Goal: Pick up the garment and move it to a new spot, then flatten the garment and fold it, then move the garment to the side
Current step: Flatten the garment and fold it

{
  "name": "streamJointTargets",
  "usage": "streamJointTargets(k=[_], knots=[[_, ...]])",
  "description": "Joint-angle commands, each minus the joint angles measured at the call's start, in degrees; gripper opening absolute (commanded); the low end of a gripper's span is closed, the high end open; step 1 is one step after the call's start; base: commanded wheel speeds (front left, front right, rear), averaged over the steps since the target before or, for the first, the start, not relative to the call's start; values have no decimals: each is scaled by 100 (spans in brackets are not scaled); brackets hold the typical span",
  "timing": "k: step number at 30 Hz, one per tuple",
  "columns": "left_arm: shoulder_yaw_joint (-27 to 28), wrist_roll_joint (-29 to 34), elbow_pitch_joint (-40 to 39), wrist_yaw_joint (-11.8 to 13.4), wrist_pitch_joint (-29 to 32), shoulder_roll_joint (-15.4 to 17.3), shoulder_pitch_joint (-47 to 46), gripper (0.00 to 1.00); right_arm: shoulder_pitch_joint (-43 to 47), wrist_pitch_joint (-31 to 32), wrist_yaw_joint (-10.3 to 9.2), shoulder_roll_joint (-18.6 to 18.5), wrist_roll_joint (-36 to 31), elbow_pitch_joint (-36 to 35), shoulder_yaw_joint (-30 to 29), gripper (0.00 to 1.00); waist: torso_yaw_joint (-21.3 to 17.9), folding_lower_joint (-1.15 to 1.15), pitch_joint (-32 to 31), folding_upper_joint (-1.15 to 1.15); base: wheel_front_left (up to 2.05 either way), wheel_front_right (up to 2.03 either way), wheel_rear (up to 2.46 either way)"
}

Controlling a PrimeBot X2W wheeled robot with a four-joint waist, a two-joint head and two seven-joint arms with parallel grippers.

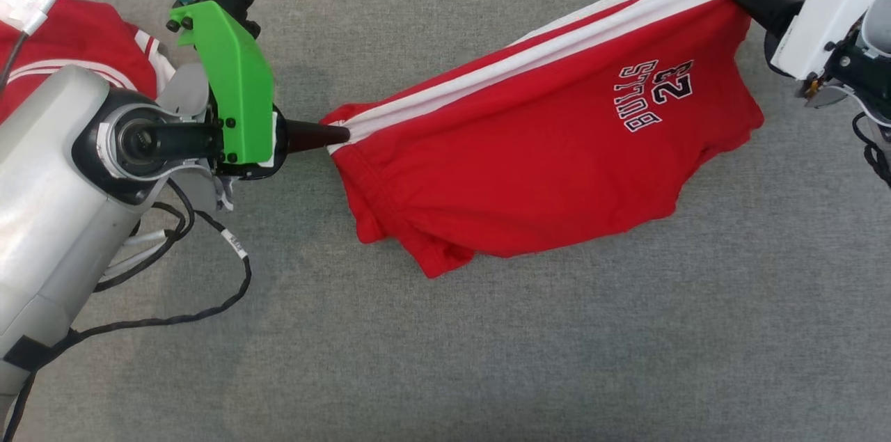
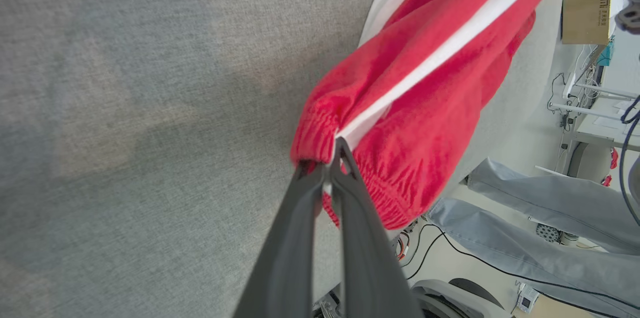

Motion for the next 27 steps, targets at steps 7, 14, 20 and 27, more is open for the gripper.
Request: streamJointTargets(k=[7, 14, 20, 27], knots=[[17, 90, 475, -249, -128, -168, -102, 100, -218, -304, -6, 85, 132, 378, 380, 100, 48, 0, 146, 0, 0, 0, 0], [-35, 243, 552, -481, -213, -57, -34, 100, -104, -1005, -5, 51, 271, 250, 741, 100, -31, 0, -221, 0, 0, 0, 0], [-14, 919, 211, -756, -984, 282, 65, 100, 127, -1747, -5, -166, 378, -125, 1056, 100, -124, 0, -685, 0, 0, 0, 0], [211, 1945, -279, -537, -2827, 661, 573, 100, 626, -3094, -5, -378, 270, -166, 1027, 100, -160, 0, -1122, 0, 0, 0, 0]])
